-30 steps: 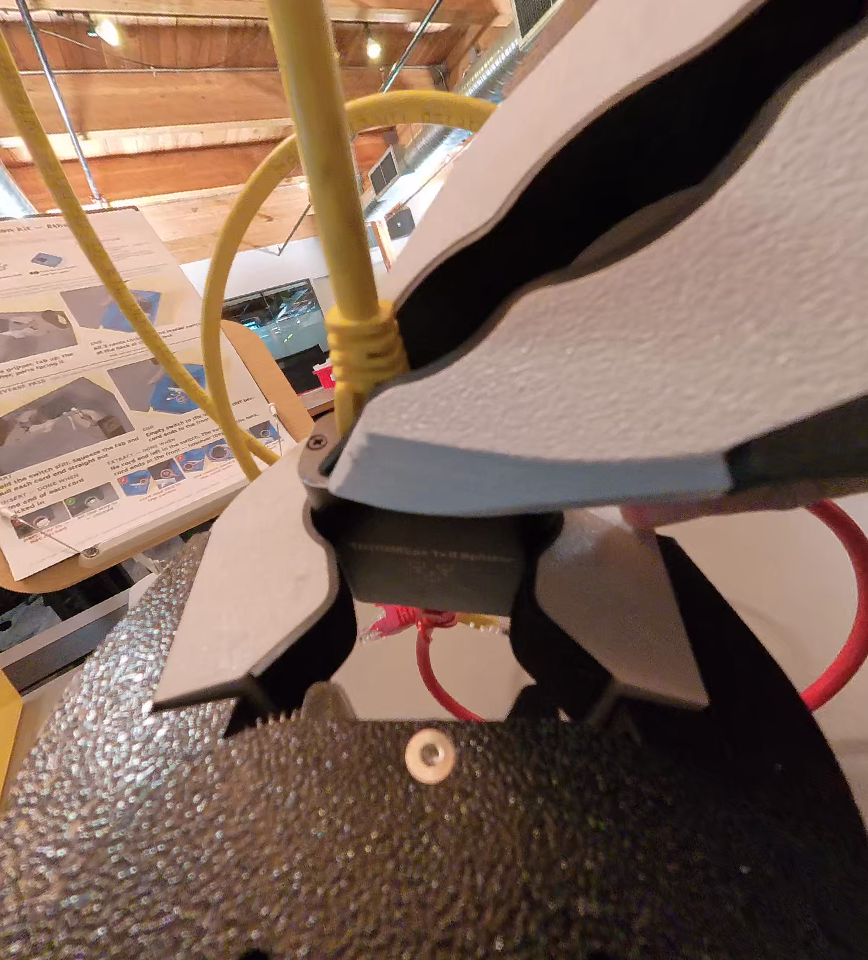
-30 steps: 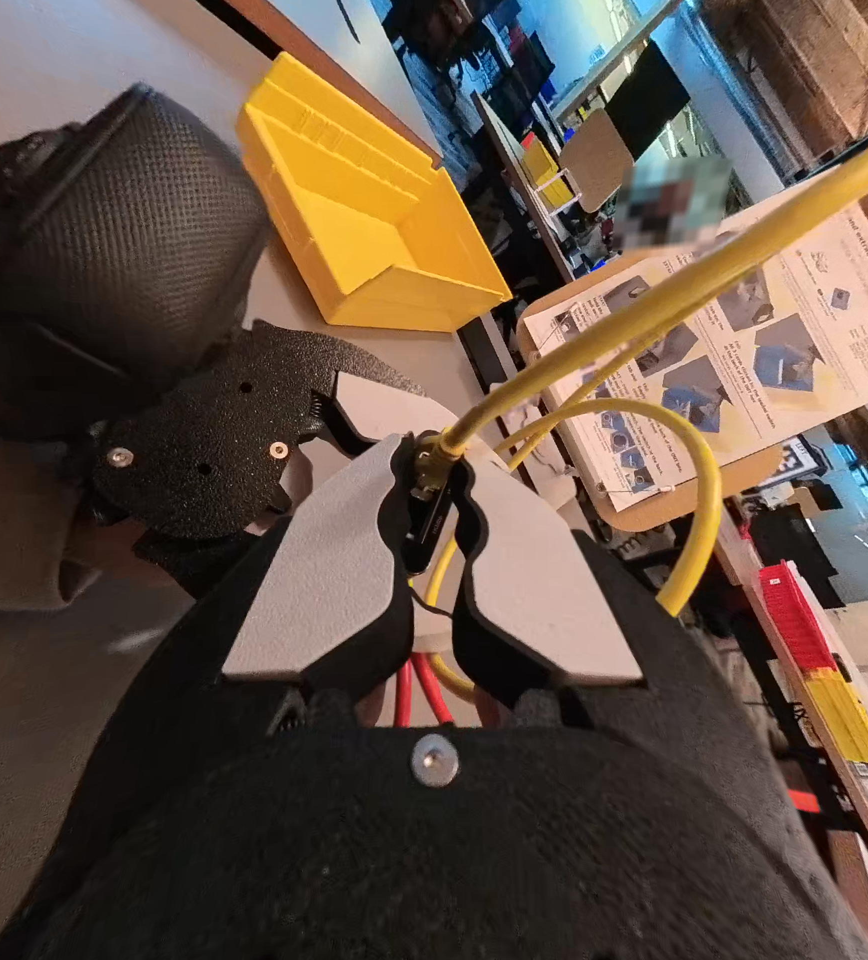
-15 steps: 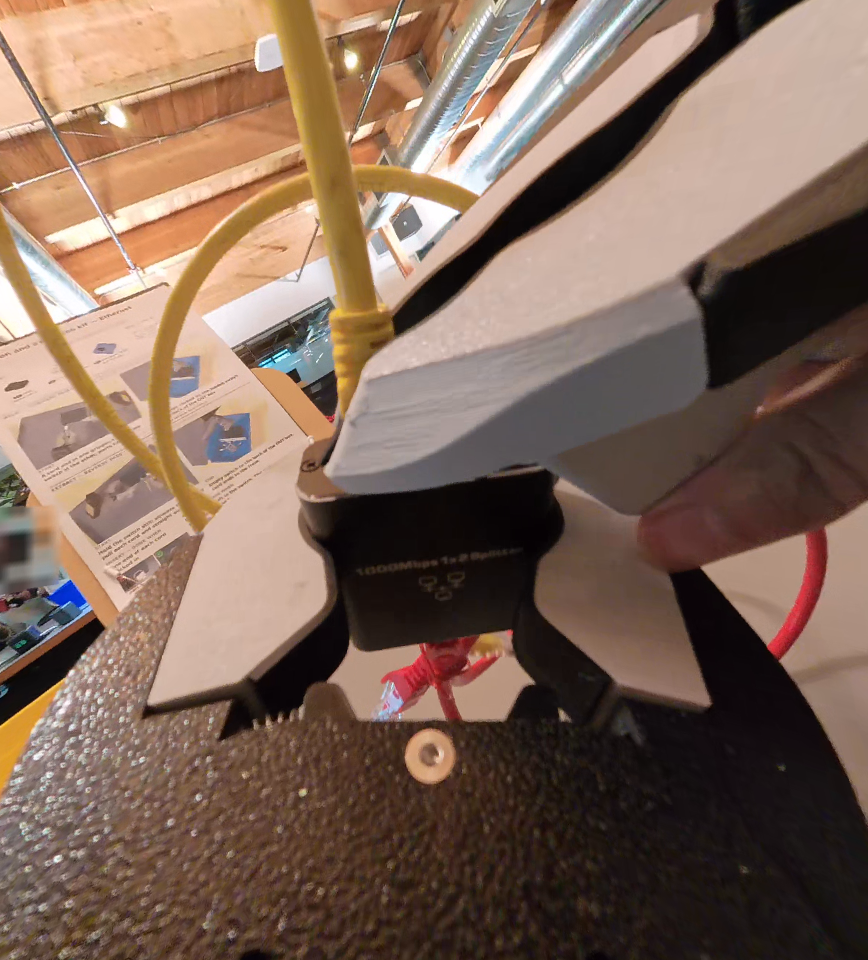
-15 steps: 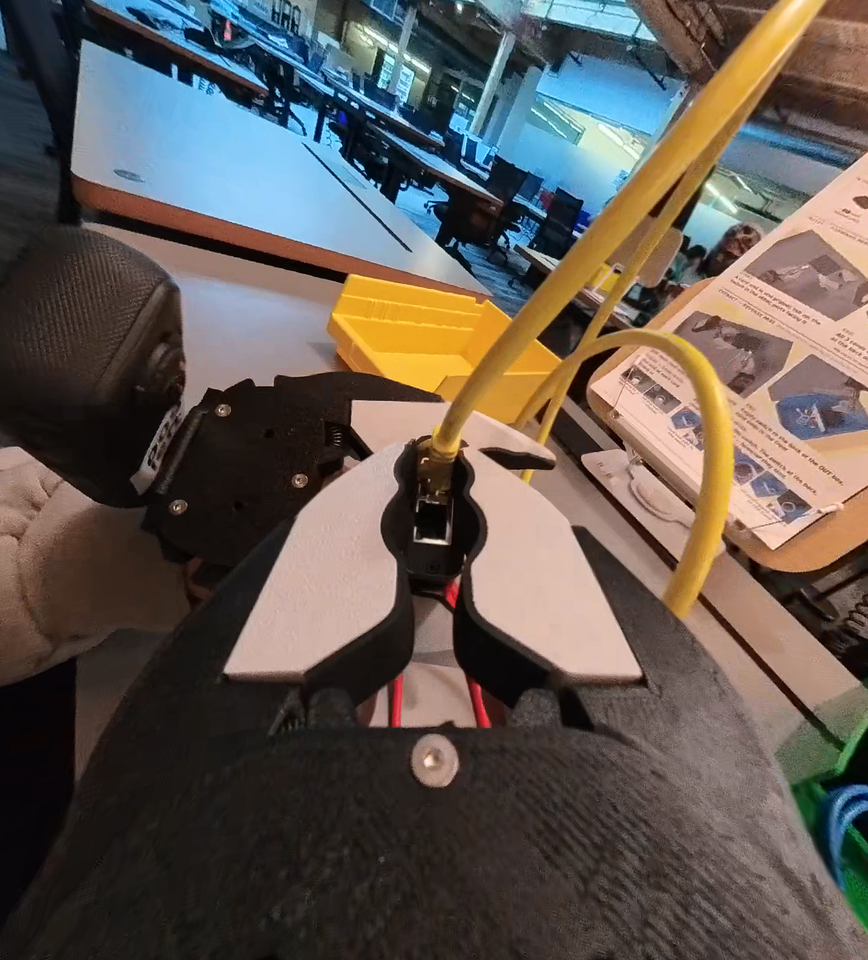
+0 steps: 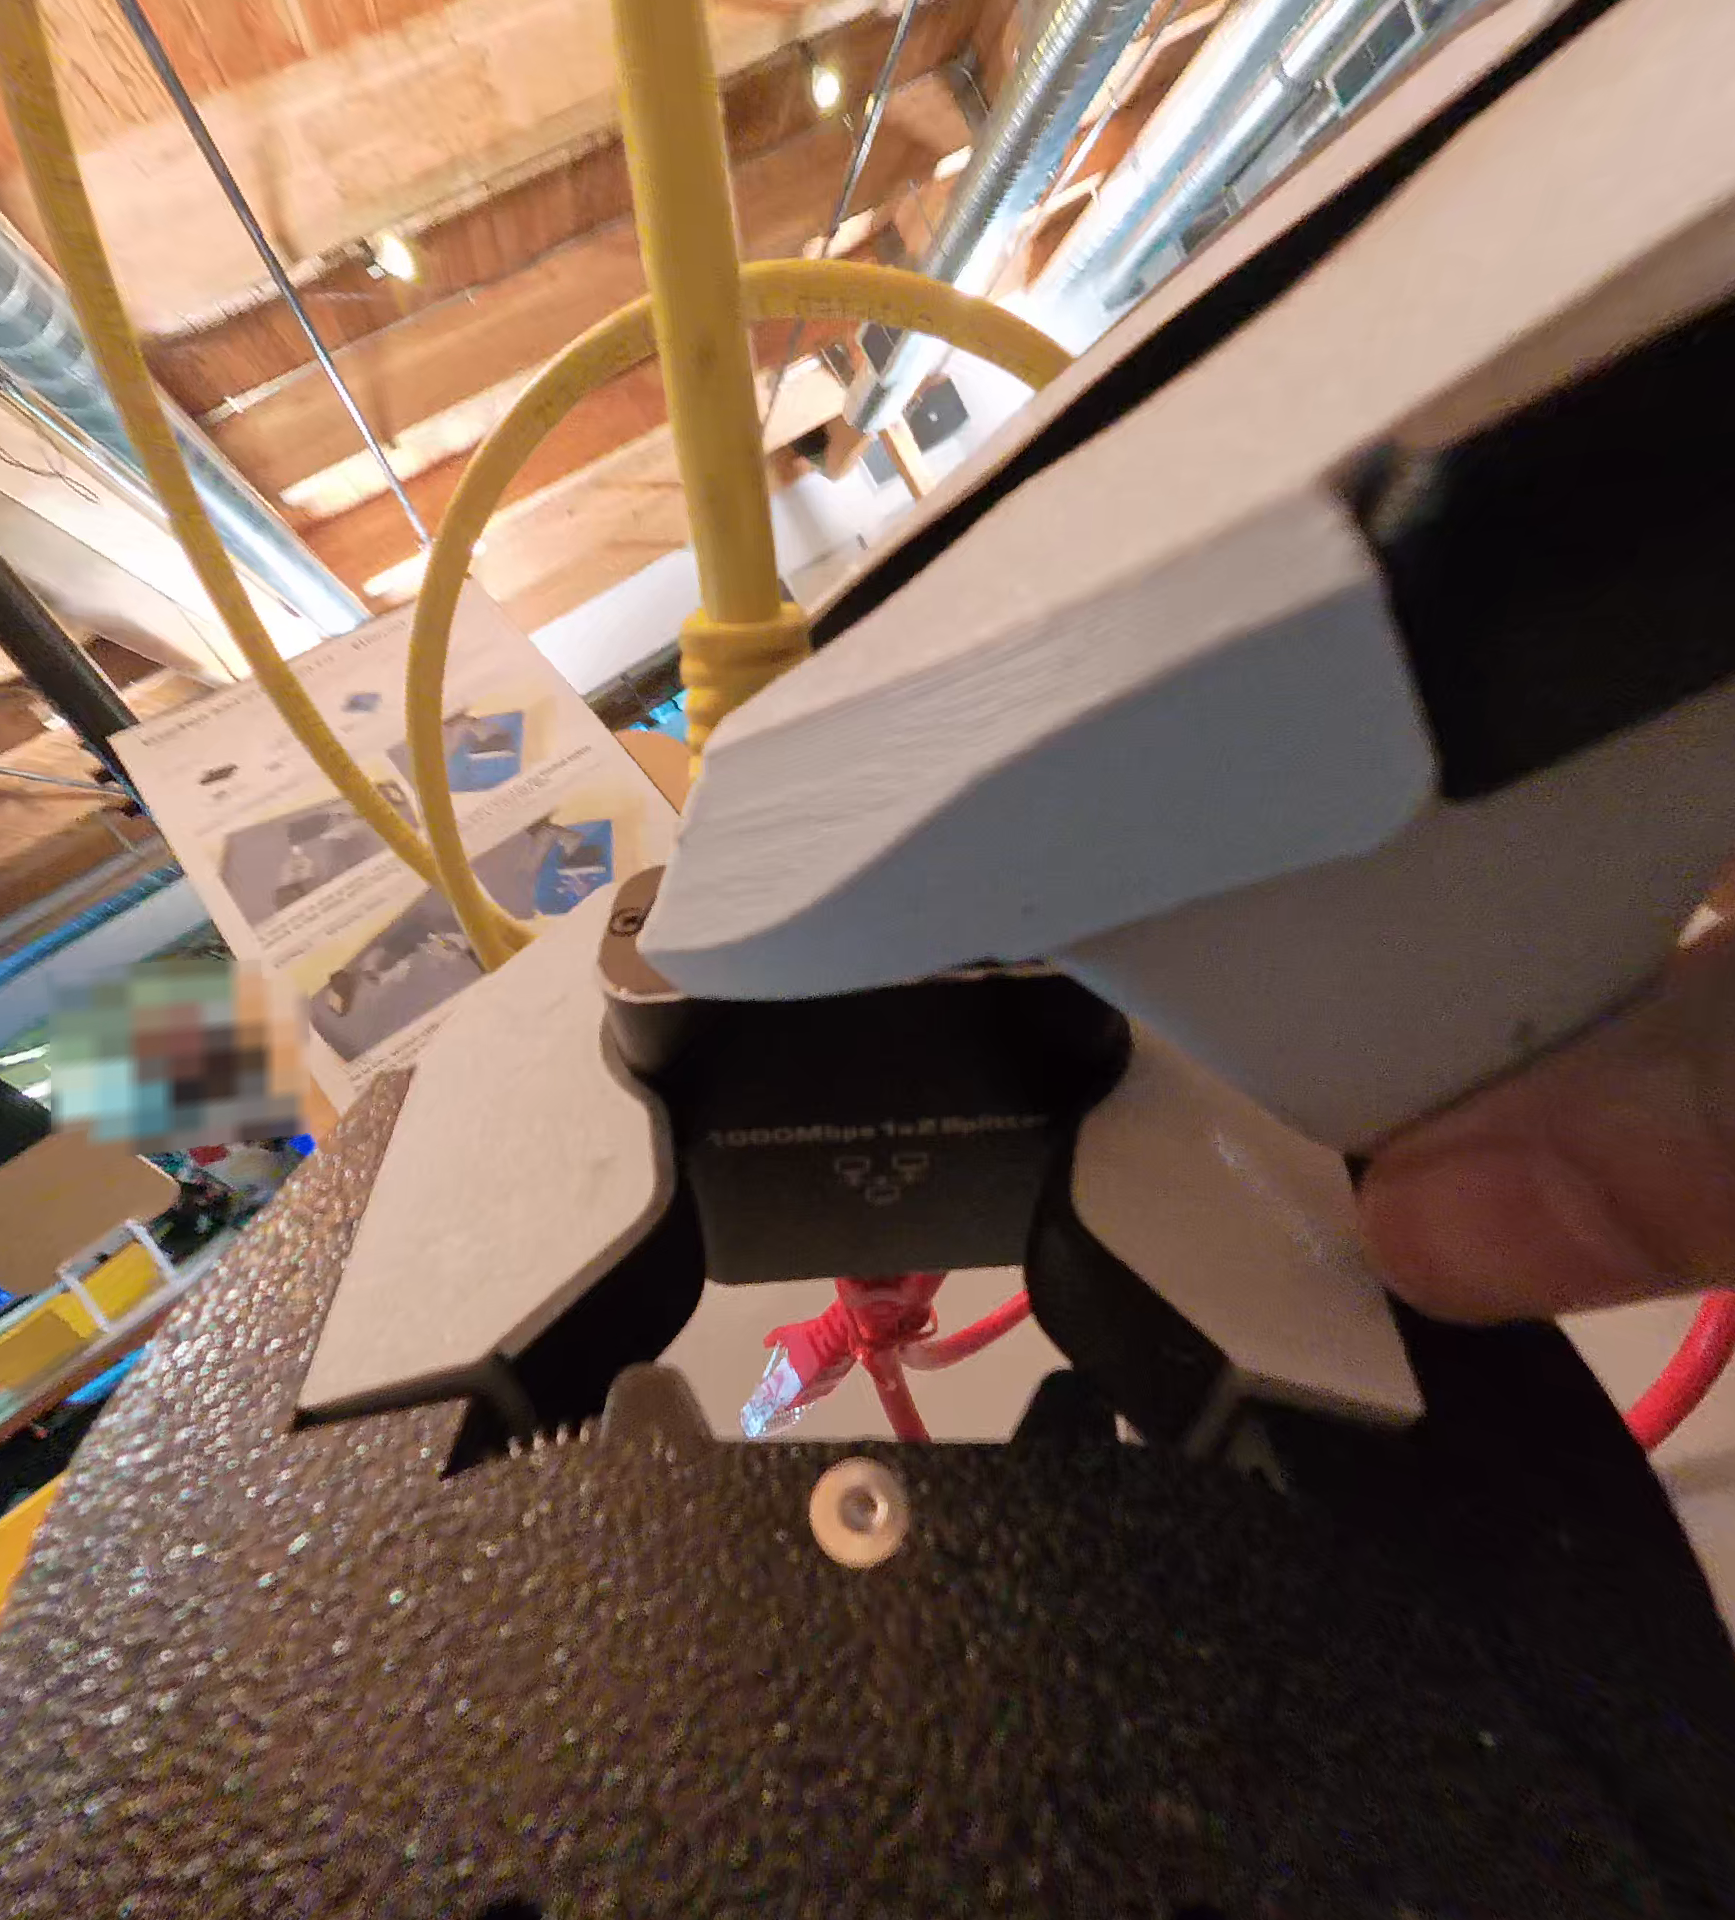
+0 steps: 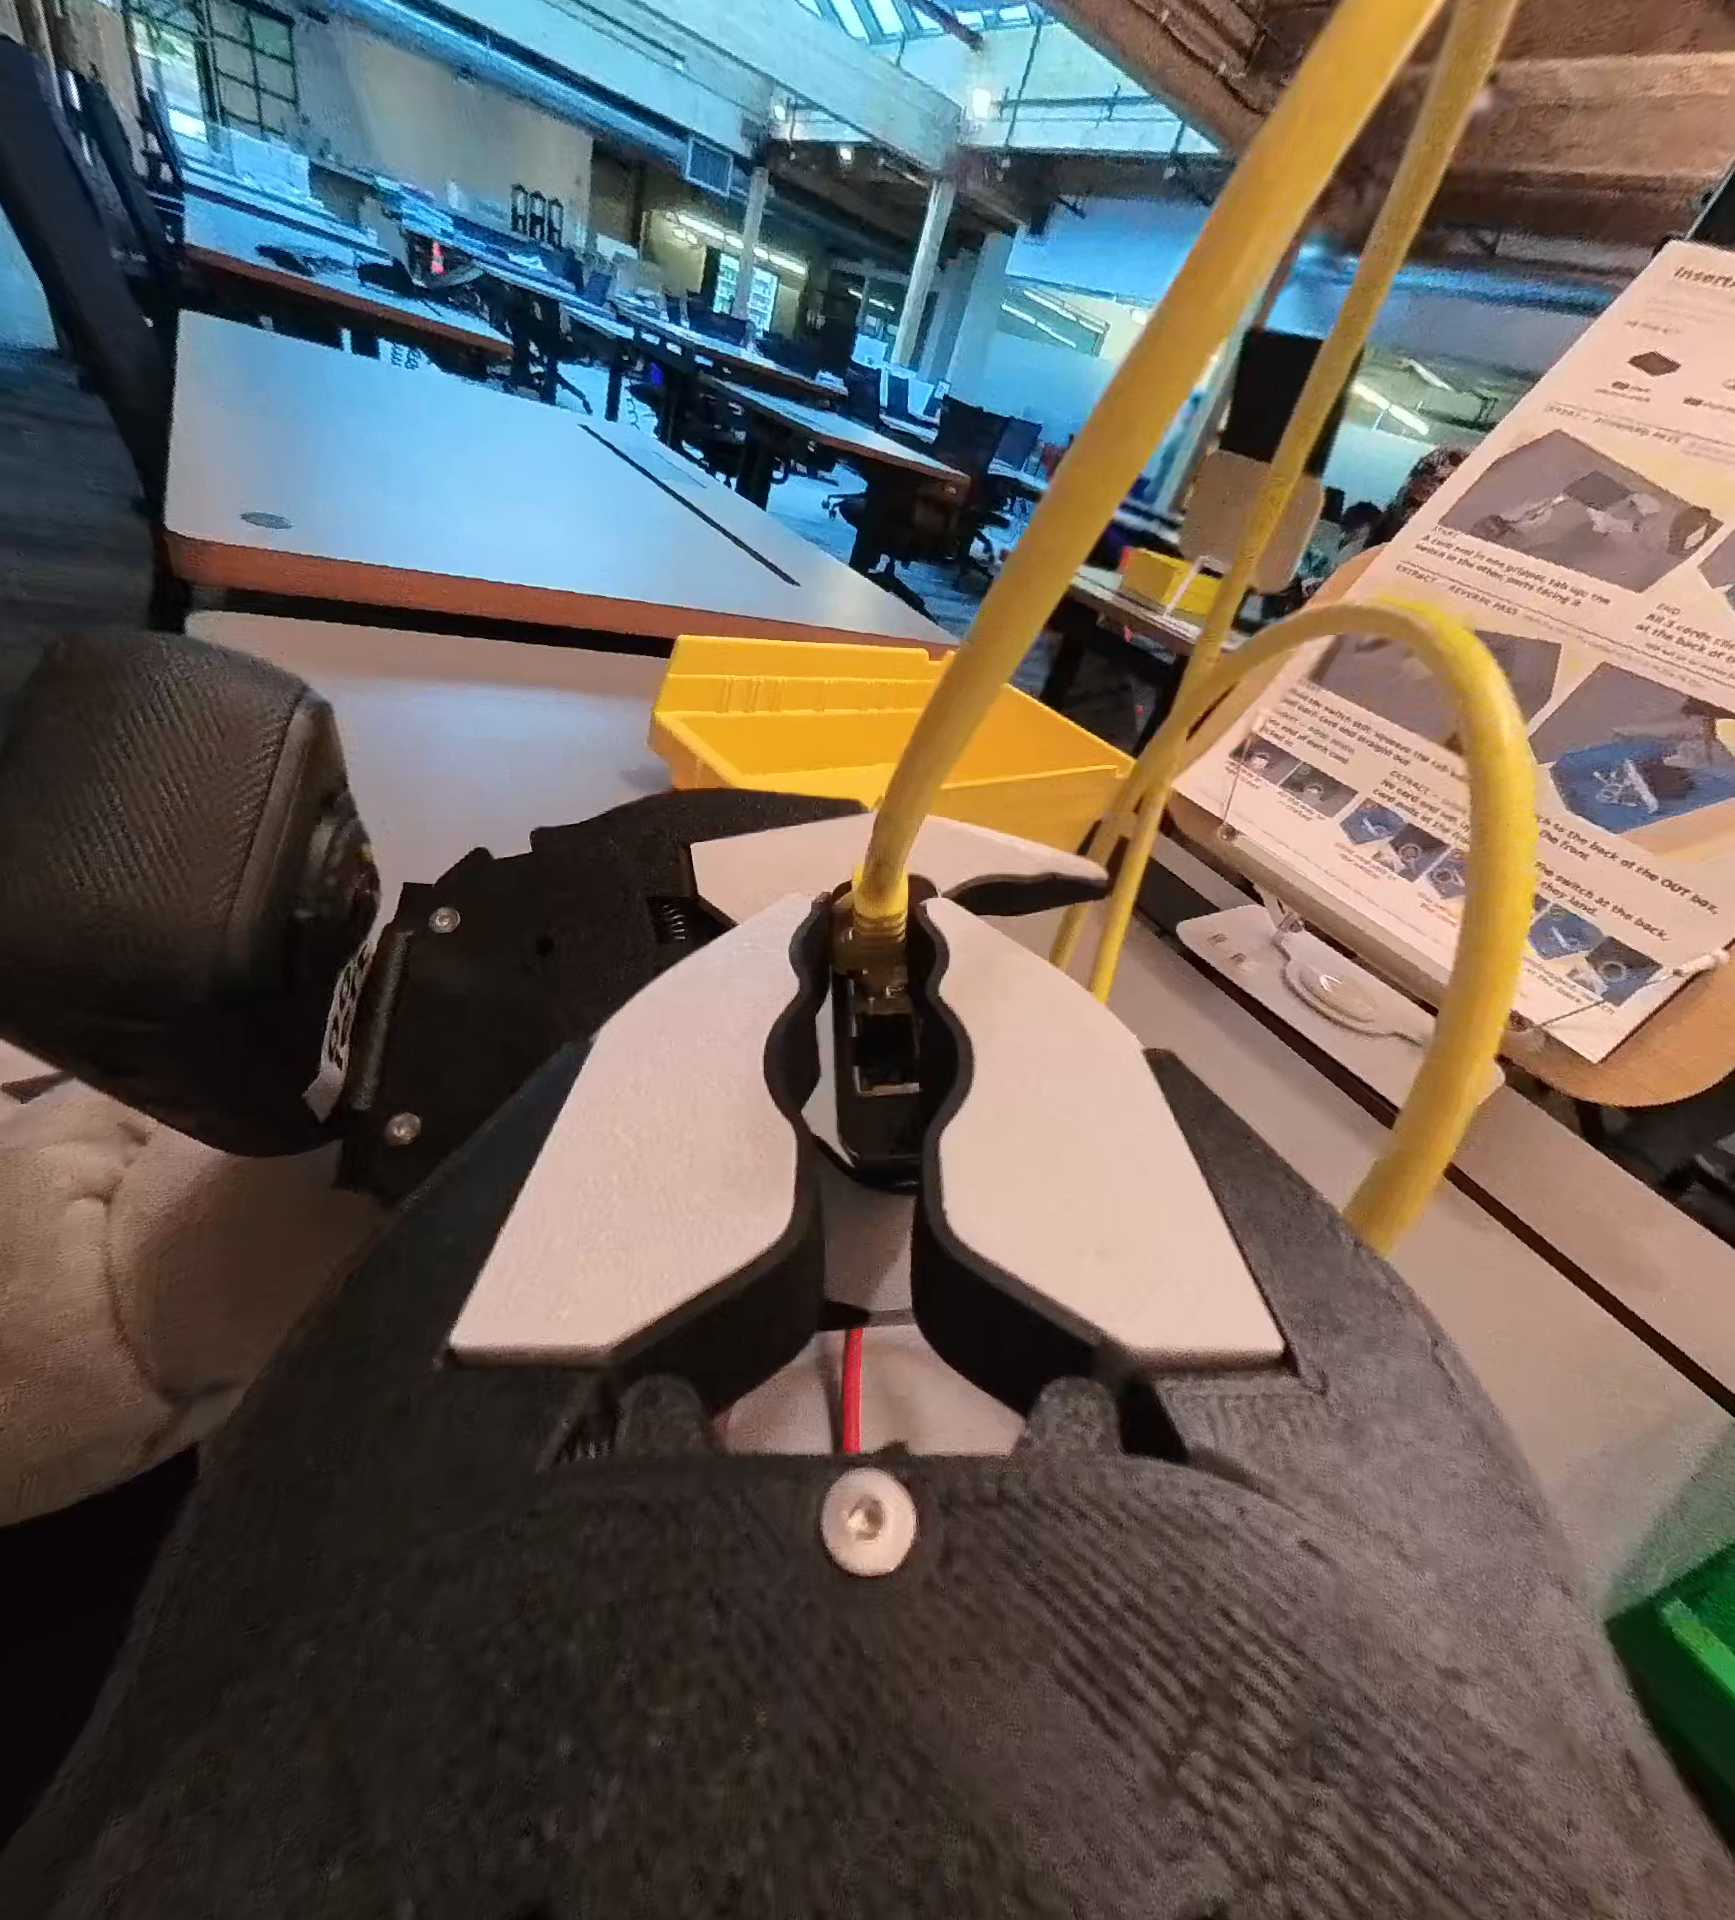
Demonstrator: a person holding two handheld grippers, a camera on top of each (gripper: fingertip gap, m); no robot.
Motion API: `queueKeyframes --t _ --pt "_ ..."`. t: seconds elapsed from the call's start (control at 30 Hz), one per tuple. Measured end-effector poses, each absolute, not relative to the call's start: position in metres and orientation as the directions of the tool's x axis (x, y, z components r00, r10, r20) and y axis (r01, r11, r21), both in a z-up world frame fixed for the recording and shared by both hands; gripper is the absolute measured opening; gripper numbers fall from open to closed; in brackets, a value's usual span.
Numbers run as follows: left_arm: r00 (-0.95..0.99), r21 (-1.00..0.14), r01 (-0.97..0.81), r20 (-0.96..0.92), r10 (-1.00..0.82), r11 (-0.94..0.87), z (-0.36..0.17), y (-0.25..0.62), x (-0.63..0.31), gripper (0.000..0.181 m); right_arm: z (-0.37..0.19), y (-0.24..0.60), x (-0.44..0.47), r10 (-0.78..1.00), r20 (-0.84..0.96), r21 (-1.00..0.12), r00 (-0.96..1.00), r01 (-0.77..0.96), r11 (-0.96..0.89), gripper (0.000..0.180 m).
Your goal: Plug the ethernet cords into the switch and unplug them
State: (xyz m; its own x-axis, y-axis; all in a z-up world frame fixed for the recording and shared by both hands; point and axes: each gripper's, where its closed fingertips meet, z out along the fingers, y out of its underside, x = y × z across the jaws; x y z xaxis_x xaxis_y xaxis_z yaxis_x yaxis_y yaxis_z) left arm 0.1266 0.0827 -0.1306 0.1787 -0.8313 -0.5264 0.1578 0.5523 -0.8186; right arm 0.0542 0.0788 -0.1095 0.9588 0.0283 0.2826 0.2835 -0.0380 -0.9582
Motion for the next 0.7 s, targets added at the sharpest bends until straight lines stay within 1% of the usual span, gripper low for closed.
queueKeyframes --t 0.1,0.2,0.3,0.37,0.4,0.43,0.5,0.7 --pt "0.214 -0.794 0.180 -0.545 -0.811 0.581 -0.1265 0.0819 0.1233 0.078 -0.1083 0.0763 0.0503 0.012 0.327 -0.945 0.945 0.327 -0.006 0.015" --pt "0.224 -0.787 0.185 -0.550 -0.805 0.589 -0.1251 0.0808 0.1223 0.078 -0.1096 0.0749 0.0458 0.011 0.348 -0.937 0.937 0.348 0.001 0.025" --pt "0.225 -0.782 0.202 -0.549 -0.805 0.590 -0.1236 0.0791 0.1209 0.078 -0.1106 0.0731 0.0455 -0.017 0.382 -0.924 0.924 0.381 -0.016 0.026" --pt "0.226 -0.782 0.206 -0.547 -0.806 0.588 -0.1233 0.0799 0.1209 0.077 -0.1110 0.0723 0.0485 -0.040 0.367 -0.930 0.929 0.366 -0.036 0.021" --pt "0.225 -0.784 0.207 -0.544 -0.808 0.585 -0.1233 0.0805 0.1211 0.080 -0.1118 0.0722 0.0490 -0.039 0.362 -0.932 0.931 0.360 -0.046 0.021" --pt "0.226 -0.783 0.210 -0.543 -0.809 0.585 -0.1230 0.0810 0.1210 0.077 -0.1121 0.0720 0.0490 -0.036 0.358 -0.933 0.933 0.357 -0.049 0.021" --pt "0.226 -0.781 0.213 -0.545 -0.807 0.587 -0.1226 0.0809 0.1209 0.077 -0.1120 0.0712 0.0509 -0.043 0.350 -0.936 0.936 0.348 -0.046 0.018" --pt "0.219 -0.774 0.214 -0.557 -0.801 0.596 -0.1239 0.0791 0.1211 0.077 -0.1133 0.0695 0.0527 -0.044 0.328 -0.944 0.943 0.327 -0.039 0.016"
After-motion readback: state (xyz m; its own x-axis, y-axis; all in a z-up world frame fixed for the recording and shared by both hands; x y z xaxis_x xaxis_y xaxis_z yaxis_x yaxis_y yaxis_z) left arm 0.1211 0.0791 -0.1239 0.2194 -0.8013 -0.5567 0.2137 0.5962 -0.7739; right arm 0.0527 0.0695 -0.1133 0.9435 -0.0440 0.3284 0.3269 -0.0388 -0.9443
